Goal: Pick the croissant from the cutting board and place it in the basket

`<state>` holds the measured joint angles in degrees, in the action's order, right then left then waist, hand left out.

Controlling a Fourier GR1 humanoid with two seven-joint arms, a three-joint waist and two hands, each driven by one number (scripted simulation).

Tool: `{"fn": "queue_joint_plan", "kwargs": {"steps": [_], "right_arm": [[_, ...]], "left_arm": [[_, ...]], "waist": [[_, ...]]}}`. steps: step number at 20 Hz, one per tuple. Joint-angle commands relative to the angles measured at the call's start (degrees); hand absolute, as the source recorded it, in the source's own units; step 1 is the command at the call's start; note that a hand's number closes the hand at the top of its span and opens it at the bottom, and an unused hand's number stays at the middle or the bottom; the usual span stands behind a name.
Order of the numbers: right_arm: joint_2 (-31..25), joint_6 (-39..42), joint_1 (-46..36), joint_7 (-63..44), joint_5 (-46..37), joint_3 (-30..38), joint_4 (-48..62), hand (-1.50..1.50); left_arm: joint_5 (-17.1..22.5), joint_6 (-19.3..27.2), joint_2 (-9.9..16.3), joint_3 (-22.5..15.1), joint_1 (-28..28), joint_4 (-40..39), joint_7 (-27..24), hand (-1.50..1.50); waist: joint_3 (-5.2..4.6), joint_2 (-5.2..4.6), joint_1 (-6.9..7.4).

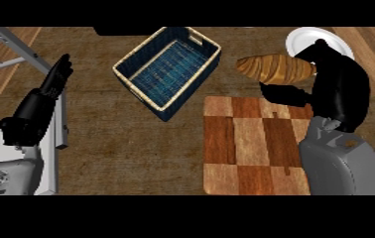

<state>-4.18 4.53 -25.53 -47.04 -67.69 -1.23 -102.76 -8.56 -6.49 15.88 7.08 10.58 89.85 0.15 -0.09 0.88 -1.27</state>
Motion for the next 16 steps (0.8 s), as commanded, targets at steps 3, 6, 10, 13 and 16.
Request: {"fn": "queue_joint_plan", "kwargs": {"steps": [3, 6, 10, 13, 16], "right_arm": [[1.75, 6.01, -17.95, -7.62, -1.94, -1.33, -6.23, 1.50], [3.43, 9.91, -26.89, -10.36, 0.06, -0.31, -3.17, 1.50], [4.14, 9.05, -39.41, -14.24, 6.42, 1.01, 4.91, 1.50], [4.16, 7.34, -46.72, -19.15, 6.82, 0.37, 14.79, 1.50], [4.17, 7.20, -53.50, -16.52, 9.90, 5.12, 22.25, 1.50]], "left_arm": [[0.51, -1.31, 0.16, -0.29, 1.15, -0.65, -0.72, 0.00], [-0.72, 0.06, -1.39, -1.36, -0.16, 0.56, -0.92, 0.00], [-0.96, -0.42, -0.82, -1.01, 4.30, -3.95, -0.87, 0.00], [-0.78, -0.52, -2.06, -2.63, 0.56, 2.43, 1.55, 0.00], [-0.62, -0.85, -0.61, -0.64, 3.11, -2.31, -1.52, 0.00]], "waist": [[-0.02, -0.63, 1.63], [0.02, -0.72, 1.83], [0.00, -0.97, 2.11], [-0.01, -0.79, 3.79], [-0.01, -1.03, 2.60]]}}
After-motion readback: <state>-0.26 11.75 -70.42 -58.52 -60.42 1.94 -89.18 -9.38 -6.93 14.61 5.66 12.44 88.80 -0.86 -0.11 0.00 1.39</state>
